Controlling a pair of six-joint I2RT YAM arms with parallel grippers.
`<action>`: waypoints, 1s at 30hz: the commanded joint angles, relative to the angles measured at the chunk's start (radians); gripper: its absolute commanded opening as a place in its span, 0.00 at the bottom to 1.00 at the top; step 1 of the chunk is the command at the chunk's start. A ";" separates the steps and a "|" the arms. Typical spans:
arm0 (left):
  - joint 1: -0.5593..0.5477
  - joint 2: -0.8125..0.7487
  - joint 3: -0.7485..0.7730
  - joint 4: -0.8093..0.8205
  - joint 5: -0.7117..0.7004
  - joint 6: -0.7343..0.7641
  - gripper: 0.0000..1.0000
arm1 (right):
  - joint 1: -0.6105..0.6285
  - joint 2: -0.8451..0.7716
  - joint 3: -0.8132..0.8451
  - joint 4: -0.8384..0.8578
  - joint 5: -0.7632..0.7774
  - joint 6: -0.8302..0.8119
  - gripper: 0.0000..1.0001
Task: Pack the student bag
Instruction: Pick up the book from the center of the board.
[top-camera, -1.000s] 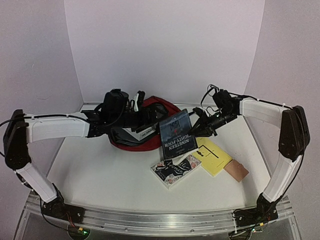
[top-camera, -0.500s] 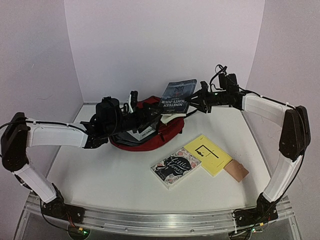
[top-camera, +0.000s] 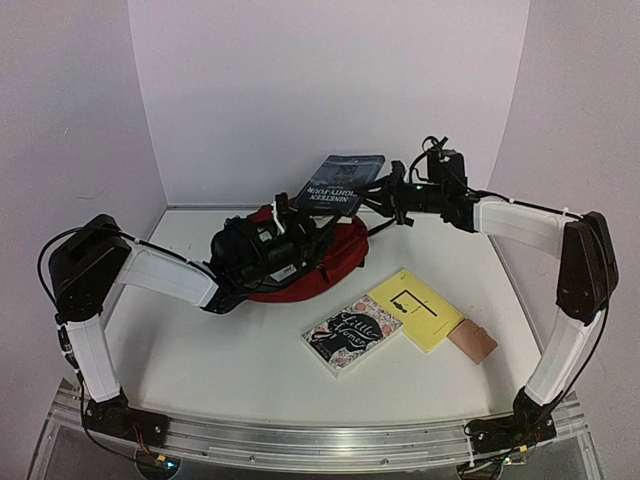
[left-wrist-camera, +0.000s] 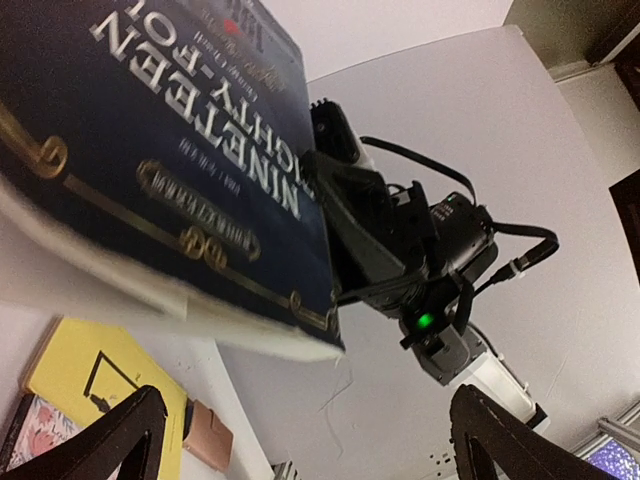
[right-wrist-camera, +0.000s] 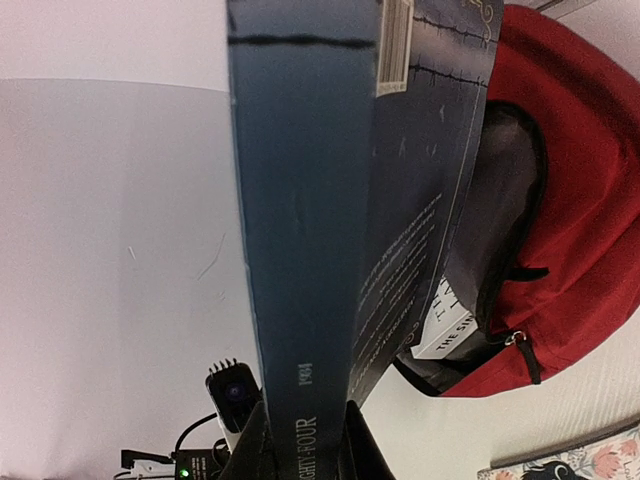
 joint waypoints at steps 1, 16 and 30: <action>0.000 0.030 0.016 0.204 -0.096 -0.085 1.00 | 0.036 -0.077 0.009 0.211 -0.021 0.028 0.00; 0.024 0.014 -0.148 0.397 -0.312 -0.111 0.67 | 0.072 -0.106 -0.111 0.266 -0.054 0.088 0.00; 0.052 -0.107 -0.262 0.395 -0.380 -0.031 0.28 | 0.172 -0.053 -0.183 0.329 -0.055 0.080 0.00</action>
